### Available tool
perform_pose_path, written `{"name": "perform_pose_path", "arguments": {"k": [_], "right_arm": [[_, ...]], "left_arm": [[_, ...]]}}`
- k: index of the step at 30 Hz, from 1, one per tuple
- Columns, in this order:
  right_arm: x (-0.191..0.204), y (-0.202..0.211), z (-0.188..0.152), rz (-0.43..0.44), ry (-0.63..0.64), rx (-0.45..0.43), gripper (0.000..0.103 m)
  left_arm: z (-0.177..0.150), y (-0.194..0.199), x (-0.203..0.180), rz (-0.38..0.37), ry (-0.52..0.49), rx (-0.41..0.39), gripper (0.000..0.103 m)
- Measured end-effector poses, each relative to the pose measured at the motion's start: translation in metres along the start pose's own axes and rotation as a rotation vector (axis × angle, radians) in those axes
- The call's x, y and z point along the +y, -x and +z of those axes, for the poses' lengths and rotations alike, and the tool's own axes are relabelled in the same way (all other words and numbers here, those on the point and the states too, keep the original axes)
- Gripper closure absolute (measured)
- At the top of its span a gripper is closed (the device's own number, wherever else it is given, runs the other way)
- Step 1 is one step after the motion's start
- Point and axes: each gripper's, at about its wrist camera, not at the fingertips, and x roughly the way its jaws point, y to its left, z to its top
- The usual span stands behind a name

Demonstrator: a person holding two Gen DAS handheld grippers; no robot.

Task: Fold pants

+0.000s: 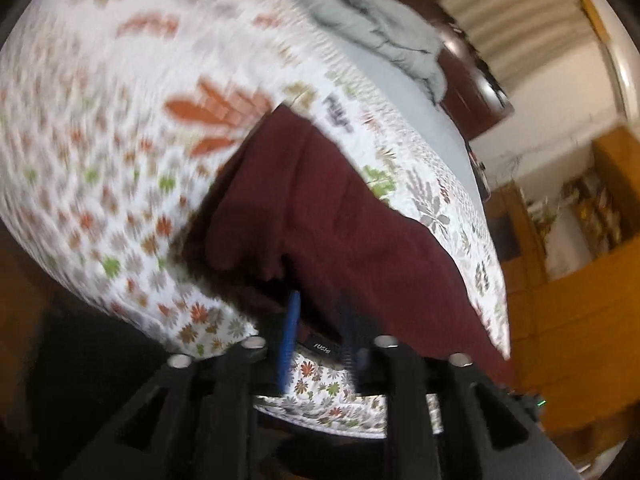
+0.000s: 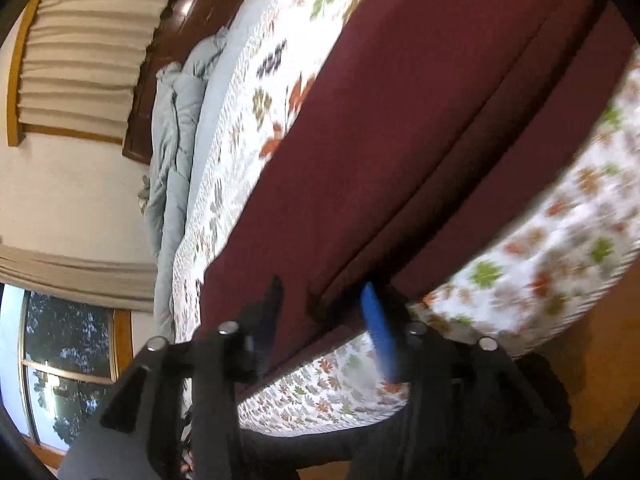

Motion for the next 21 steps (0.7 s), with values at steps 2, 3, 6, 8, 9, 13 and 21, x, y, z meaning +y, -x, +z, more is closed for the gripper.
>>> {"name": "perform_pose_path", "arguments": {"k": [2, 3, 6, 8, 9, 13, 21], "right_arm": [[-0.008, 0.014, 0.006, 0.005, -0.023, -0.037, 0.057], [-0.012, 0.020, 0.009, 0.009, -0.033, -0.052, 0.056], [-0.030, 0.042, 0.019, 0.023, -0.103, -0.132, 0.055], [-0.044, 0.053, 0.027, 0.030, -0.153, -0.172, 0.053], [-0.047, 0.053, 0.030, 0.030, -0.160, -0.176, 0.052], [-0.058, 0.047, 0.039, 0.025, -0.190, -0.178, 0.054], [-0.045, 0.066, 0.025, 0.000, -0.094, -0.246, 0.095]], "left_arm": [[0.005, 0.008, -0.011, 0.004, -0.035, -0.028, 0.049], [0.008, 0.009, -0.015, 0.000, -0.046, -0.037, 0.046], [0.021, 0.002, -0.033, 0.033, -0.113, -0.052, 0.038], [0.025, -0.011, -0.039, 0.035, -0.159, -0.044, 0.029], [0.026, -0.018, -0.039, 0.042, -0.175, -0.033, 0.026], [0.025, -0.059, -0.023, 0.117, -0.164, 0.084, 0.022], [0.025, -0.073, -0.011, 0.183, -0.149, 0.119, 0.033]]}}
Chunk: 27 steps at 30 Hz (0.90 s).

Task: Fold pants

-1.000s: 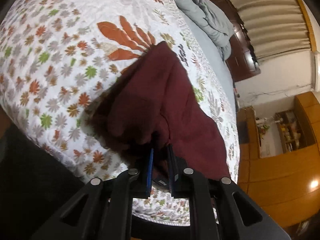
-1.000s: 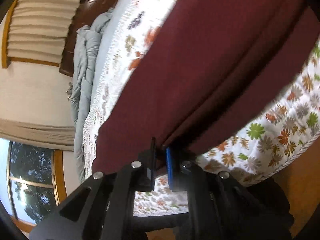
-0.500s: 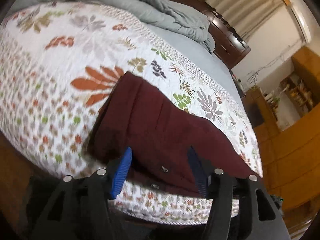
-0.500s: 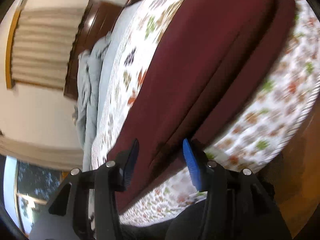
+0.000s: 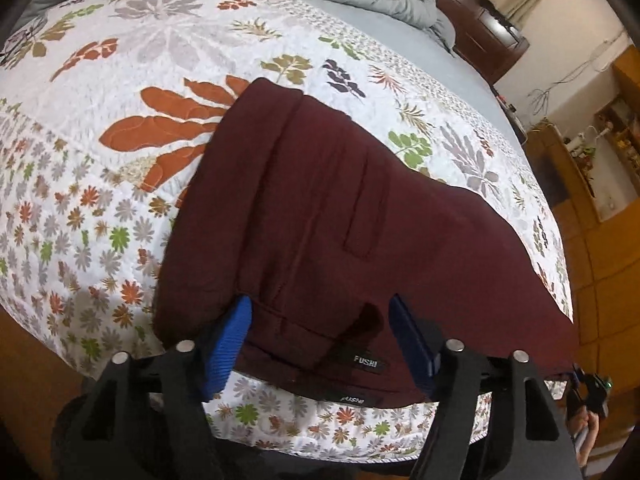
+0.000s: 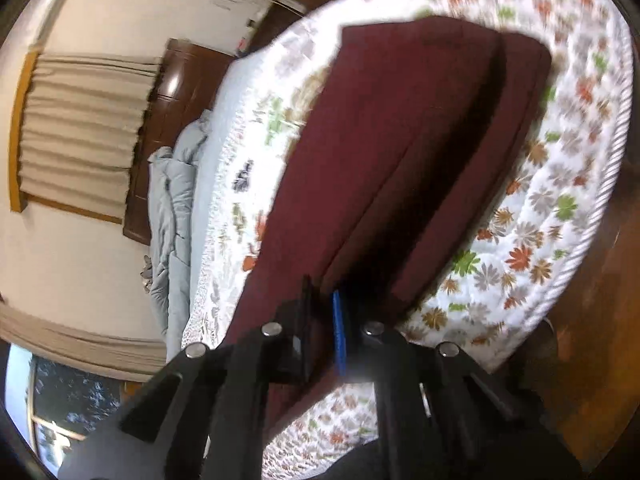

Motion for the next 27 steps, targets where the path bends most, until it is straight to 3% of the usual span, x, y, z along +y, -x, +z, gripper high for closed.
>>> {"name": "perform_pose_path", "arguments": {"k": [4, 7, 10, 12, 18, 19, 21, 24, 27], "right_arm": [[-0.022, -0.016, 0.002, -0.024, -0.033, 0.043, 0.094], [-0.036, -0.019, 0.006, 0.041, -0.102, 0.071, 0.086], [-0.035, 0.005, 0.012, 0.037, -0.060, 0.008, 0.070], [-0.042, 0.020, 0.023, 0.022, -0.083, -0.056, 0.053], [-0.060, 0.030, 0.055, -0.009, -0.183, -0.135, 0.053], [-0.063, 0.028, 0.059, -0.007, -0.192, -0.135, 0.053], [-0.066, 0.029, 0.065, -0.036, -0.153, -0.148, 0.095], [-0.070, 0.035, 0.069, -0.034, -0.135, -0.183, 0.096], [-0.082, 0.028, 0.067, -0.066, -0.147, -0.162, 0.096]], "left_arm": [[0.000, -0.002, 0.001, -0.002, -0.019, 0.005, 0.032], [0.002, -0.002, -0.002, -0.004, -0.032, 0.012, 0.032], [0.002, -0.001, 0.001, -0.027, -0.020, 0.010, 0.031], [0.001, 0.000, 0.003, -0.036, -0.018, 0.005, 0.029], [0.001, -0.001, -0.003, -0.026, -0.034, 0.002, 0.023], [0.001, -0.001, -0.003, -0.028, -0.032, 0.001, 0.023], [0.000, -0.002, -0.003, -0.032, -0.034, -0.003, 0.022], [0.001, -0.002, -0.004, -0.031, -0.036, -0.004, 0.022], [0.000, -0.003, -0.006, -0.031, -0.042, -0.001, 0.019]]}}
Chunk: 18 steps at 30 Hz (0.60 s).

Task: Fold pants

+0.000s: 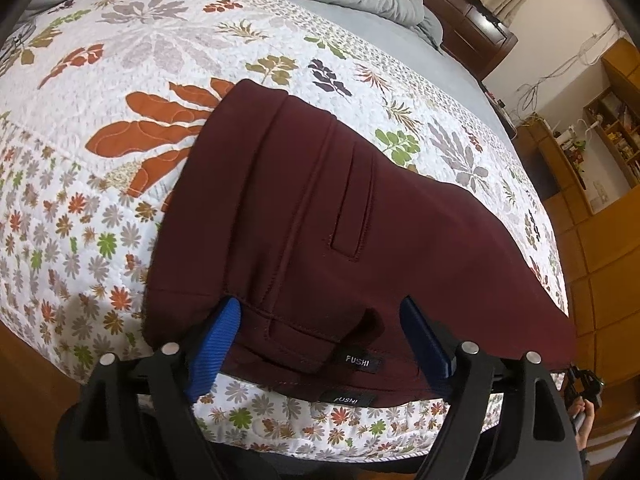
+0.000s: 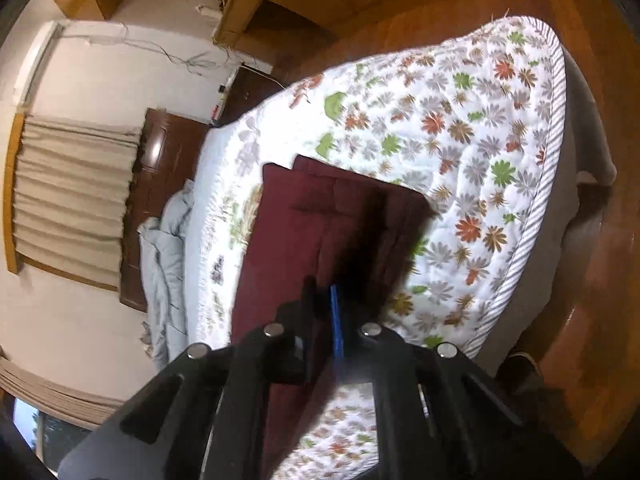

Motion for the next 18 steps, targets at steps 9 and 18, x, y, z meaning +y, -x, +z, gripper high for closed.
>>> {"name": "perform_pose_path", "arguments": {"k": [9, 18], "right_arm": [[-0.031, 0.043, 0.011, 0.109, -0.107, -0.093, 0.058], [-0.034, 0.016, 0.019, 0.160, -0.102, -0.017, 0.043]], "left_arm": [[-0.001, 0.005, 0.002, -0.038, 0.005, -0.012, 0.017], [-0.002, 0.006, 0.000, -0.037, -0.003, -0.022, 0.015]]}}
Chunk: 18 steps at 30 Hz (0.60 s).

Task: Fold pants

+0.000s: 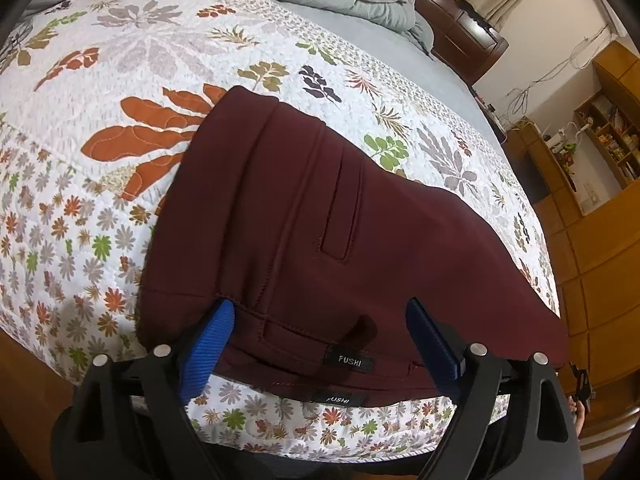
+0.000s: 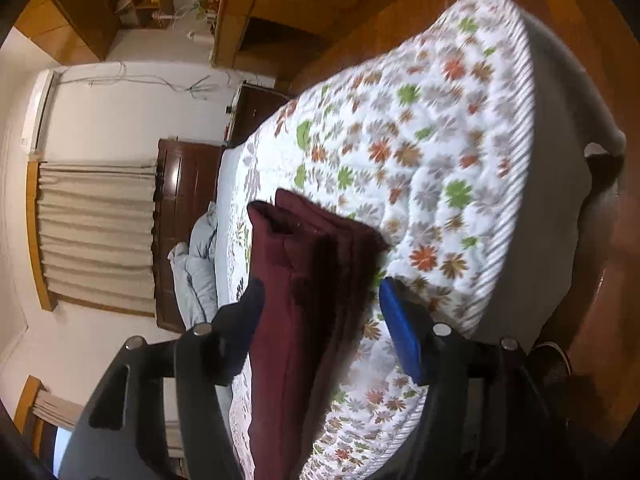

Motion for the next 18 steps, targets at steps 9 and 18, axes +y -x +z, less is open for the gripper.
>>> {"name": "perform_pose_path", "arguments": {"k": [9, 18], "right_arm": [[0.015, -0.016, -0.001, 0.017, 0.119, 0.031, 0.049], [0.013, -0.037, 0.005, 0.034, 0.120, 0.052, 0.062]], "left_arm": [[0.000, -0.005, -0.008, 0.034, -0.033, 0.003, 0.010], [-0.001, -0.007, -0.010, 0.047, -0.040, 0.003, 0.008]]}}
